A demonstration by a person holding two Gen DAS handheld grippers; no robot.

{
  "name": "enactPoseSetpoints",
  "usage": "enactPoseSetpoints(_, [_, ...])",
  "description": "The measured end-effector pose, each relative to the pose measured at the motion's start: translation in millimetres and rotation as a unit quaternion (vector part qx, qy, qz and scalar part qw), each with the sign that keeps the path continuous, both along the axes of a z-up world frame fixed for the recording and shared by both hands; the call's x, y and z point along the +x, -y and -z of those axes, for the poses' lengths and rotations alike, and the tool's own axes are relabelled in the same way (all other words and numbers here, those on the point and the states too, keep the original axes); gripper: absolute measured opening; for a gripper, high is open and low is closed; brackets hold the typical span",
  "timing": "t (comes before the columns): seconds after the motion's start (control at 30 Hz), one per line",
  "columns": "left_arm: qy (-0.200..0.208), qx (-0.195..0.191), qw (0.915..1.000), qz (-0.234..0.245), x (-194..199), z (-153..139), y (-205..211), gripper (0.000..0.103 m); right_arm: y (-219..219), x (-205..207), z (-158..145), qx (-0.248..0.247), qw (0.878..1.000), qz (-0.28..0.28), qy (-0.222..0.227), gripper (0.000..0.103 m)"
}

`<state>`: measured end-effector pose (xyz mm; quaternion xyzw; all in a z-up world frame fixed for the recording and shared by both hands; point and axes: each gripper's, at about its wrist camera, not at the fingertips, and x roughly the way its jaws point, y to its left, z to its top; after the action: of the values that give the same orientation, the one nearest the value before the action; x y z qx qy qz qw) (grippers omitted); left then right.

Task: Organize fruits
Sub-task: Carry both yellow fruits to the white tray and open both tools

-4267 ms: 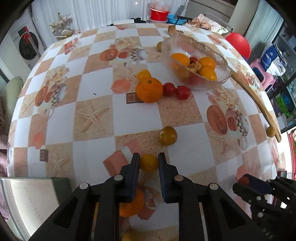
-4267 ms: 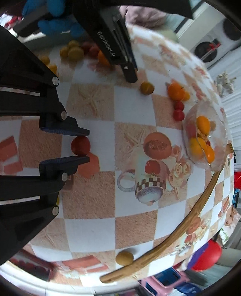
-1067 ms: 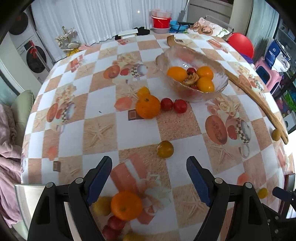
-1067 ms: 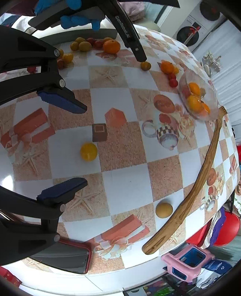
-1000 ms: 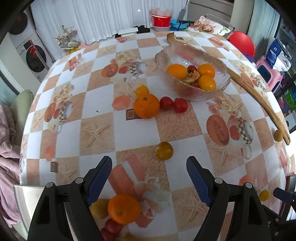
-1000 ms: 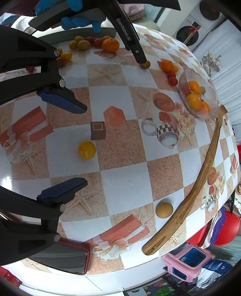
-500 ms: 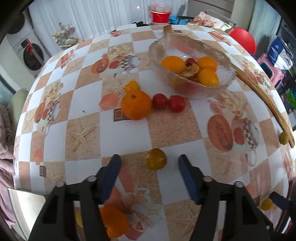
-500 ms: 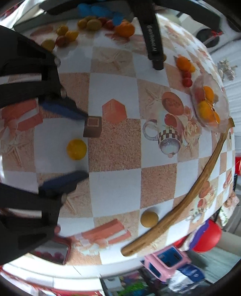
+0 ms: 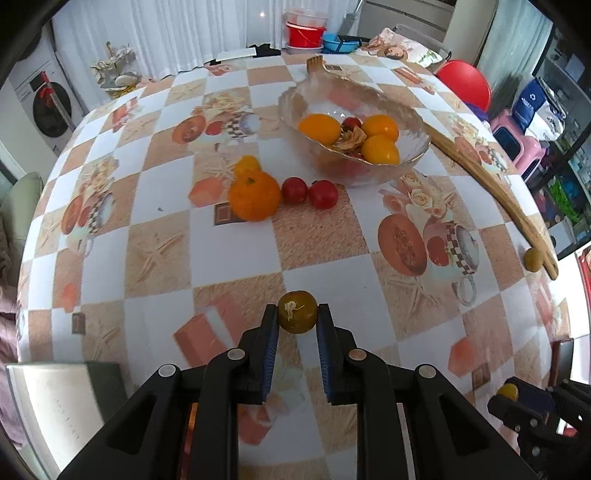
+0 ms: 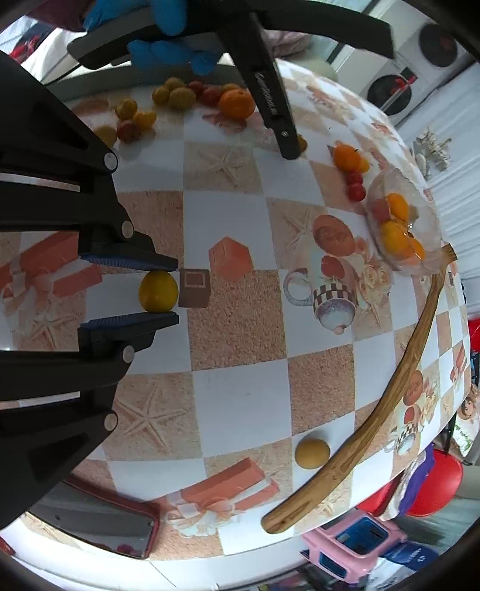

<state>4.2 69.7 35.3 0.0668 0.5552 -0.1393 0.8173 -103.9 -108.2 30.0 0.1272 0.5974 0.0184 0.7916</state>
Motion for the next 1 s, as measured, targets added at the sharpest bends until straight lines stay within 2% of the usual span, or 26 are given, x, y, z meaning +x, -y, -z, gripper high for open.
enactPoseSetpoints(0.23, [0.014,-0.013,0.9997,-0.013,-19,-23,-24,0.022,-1,-5,-13,0.008,1.0,-0.004,0.003,0.024])
enactPoseSetpoints(0.5, [0.024,-0.018,0.9979,-0.058,-47,-42,-76,0.022,-33,5,-25,0.01,0.999,-0.037,0.011,0.024])
enactPoseSetpoints(0.73, [0.025,-0.005,0.9931,-0.114,-74,-46,-133,0.022,-84,20,-38,0.019,0.995,-0.094,0.024,0.024])
enactPoseSetpoints(1.0, [0.026,0.008,0.9819,-0.187,-98,-42,-199,0.022,-162,33,-45,0.039,0.983,-0.176,0.031,0.024])
